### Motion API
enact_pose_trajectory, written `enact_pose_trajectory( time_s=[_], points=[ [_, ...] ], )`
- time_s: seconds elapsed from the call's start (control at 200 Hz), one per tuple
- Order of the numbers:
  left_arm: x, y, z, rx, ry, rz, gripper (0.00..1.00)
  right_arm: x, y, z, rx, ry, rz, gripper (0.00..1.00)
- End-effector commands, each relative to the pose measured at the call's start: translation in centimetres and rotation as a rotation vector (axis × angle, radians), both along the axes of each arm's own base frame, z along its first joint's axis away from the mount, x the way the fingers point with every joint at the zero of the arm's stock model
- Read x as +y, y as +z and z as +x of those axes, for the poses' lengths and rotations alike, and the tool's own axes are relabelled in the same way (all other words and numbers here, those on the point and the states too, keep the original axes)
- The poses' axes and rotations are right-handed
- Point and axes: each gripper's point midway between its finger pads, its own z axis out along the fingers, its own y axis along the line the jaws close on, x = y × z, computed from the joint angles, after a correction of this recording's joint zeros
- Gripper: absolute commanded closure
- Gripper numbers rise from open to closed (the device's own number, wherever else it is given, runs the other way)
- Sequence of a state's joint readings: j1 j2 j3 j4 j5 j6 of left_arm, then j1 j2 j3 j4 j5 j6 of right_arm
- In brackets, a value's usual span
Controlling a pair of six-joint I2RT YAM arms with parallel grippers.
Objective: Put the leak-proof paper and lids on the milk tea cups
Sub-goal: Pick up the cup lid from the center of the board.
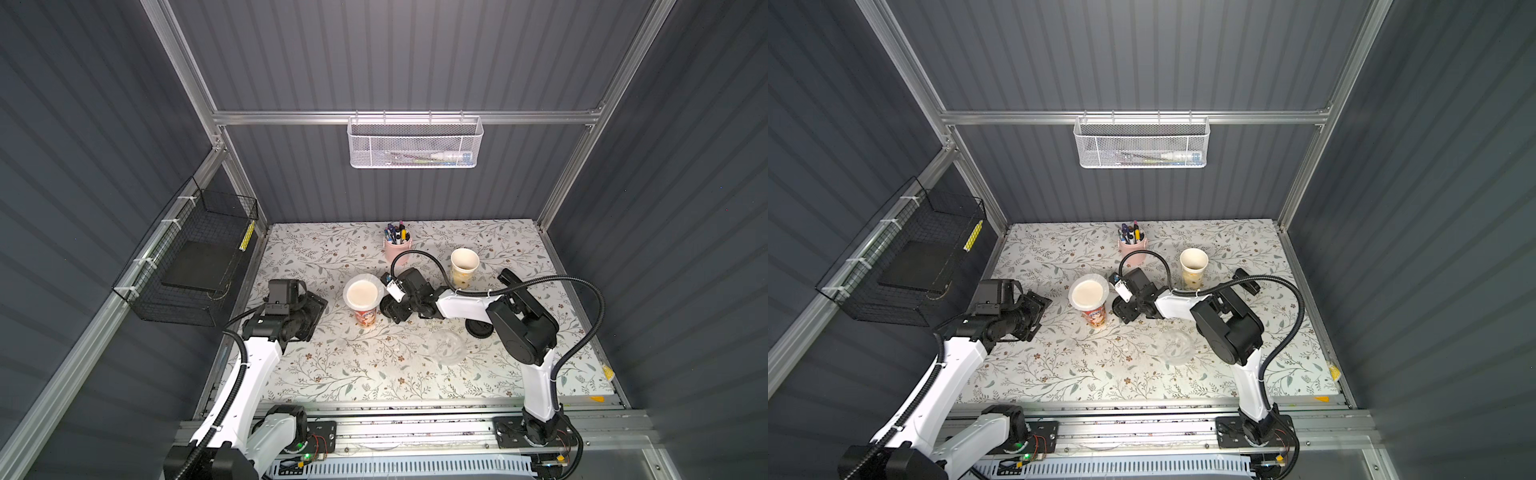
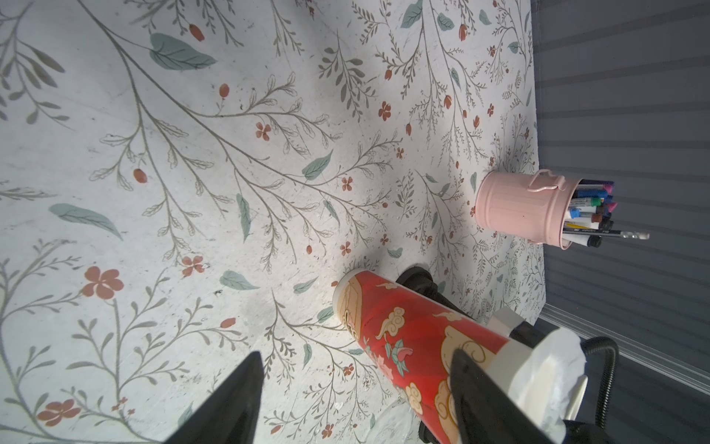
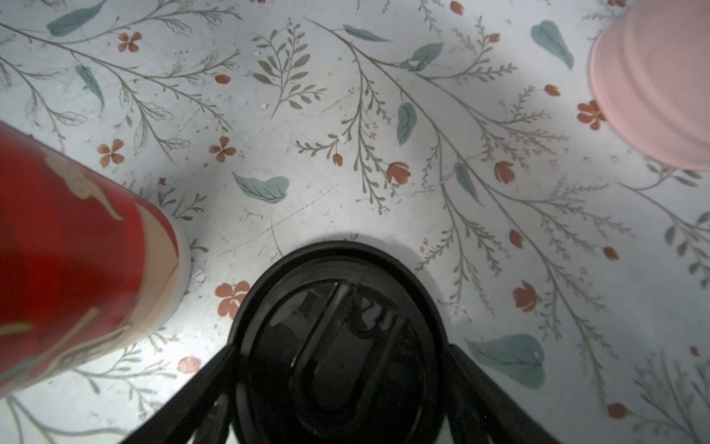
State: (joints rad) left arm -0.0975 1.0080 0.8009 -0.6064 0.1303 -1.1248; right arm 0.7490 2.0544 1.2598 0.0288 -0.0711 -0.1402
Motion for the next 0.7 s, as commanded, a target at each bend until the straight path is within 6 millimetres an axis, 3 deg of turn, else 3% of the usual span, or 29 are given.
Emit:
enact_pose_trajectory(
  time_s=[0.0, 0.255, 0.57, 0.696],
  points=[
    [0.0, -0.5, -0.7, 0.013, -0.017, 0.015, 0.23, -0.6, -1.4, -0.5, 0.023, 0.007, -0.055, 0.22],
    [0.1, -0.4, -0.8, 0.009, -0.012, 0.015, 0.23, -1.7, 0.1, -1.7, 0.000, 0.022, -0.048, 0.28],
    [0.2, -0.4, -1.0, 0.004, -0.005, 0.015, 0.23, -4.3, 4.4, -4.0, -0.044, 0.006, -0.020, 0.33],
    [0.2, -0.3, -0.9, -0.005, -0.008, 0.016, 0.23, -6.0, 7.3, -5.3, -0.065, -0.017, -0.013, 0.33]
  ],
)
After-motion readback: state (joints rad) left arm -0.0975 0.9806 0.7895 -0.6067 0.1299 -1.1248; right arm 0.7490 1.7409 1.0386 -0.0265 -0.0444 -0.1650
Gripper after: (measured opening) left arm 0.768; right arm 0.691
